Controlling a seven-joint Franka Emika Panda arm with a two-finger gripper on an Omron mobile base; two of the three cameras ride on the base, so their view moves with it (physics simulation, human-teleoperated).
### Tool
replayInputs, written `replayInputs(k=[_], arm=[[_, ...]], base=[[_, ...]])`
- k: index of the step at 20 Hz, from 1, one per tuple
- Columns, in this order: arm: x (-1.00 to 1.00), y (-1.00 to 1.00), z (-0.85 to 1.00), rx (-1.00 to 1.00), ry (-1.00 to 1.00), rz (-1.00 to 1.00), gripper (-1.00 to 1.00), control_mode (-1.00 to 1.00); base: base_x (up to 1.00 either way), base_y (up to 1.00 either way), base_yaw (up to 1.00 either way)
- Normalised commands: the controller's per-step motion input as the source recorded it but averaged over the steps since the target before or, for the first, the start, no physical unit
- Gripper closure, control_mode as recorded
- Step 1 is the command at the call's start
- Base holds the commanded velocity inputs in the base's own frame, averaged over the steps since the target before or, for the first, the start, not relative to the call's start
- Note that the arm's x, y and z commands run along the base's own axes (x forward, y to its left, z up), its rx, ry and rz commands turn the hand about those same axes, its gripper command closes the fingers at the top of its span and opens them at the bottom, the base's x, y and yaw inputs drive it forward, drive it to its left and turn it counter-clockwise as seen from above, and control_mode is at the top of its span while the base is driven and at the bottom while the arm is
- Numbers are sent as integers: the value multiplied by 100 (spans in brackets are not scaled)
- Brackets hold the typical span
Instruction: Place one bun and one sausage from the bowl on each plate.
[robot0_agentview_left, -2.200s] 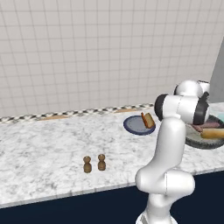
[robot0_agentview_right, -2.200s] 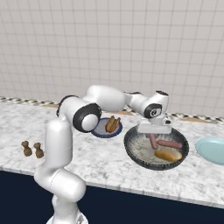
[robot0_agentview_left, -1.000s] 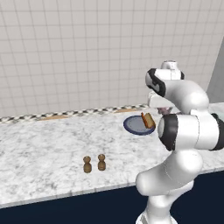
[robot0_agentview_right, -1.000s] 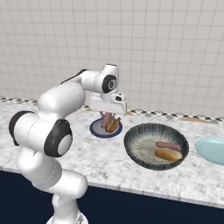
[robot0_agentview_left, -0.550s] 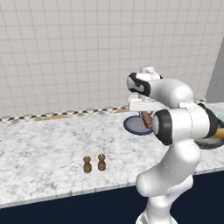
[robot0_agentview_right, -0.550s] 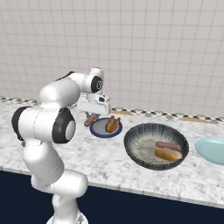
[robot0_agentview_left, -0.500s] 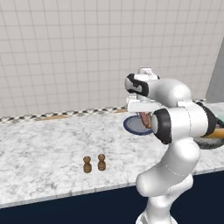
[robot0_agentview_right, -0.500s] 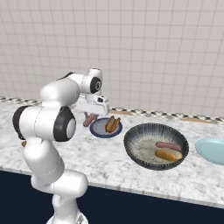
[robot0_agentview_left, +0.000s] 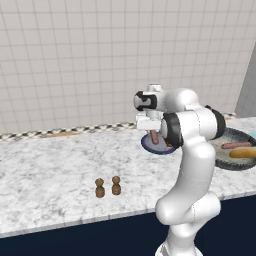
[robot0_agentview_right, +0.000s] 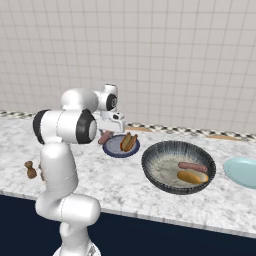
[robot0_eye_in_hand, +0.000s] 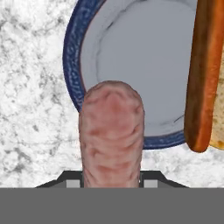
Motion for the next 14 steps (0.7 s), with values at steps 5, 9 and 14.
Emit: replayInputs(k=[5, 9, 14], arm=[[58, -20, -51, 0, 0, -3, 100, -100], [13, -11, -44, 0, 0, -1, 100, -100], [0, -1, -20, 0, 0, -1, 100, -100]], base=[[0, 0, 0], [0, 0, 0], [0, 0, 0]])
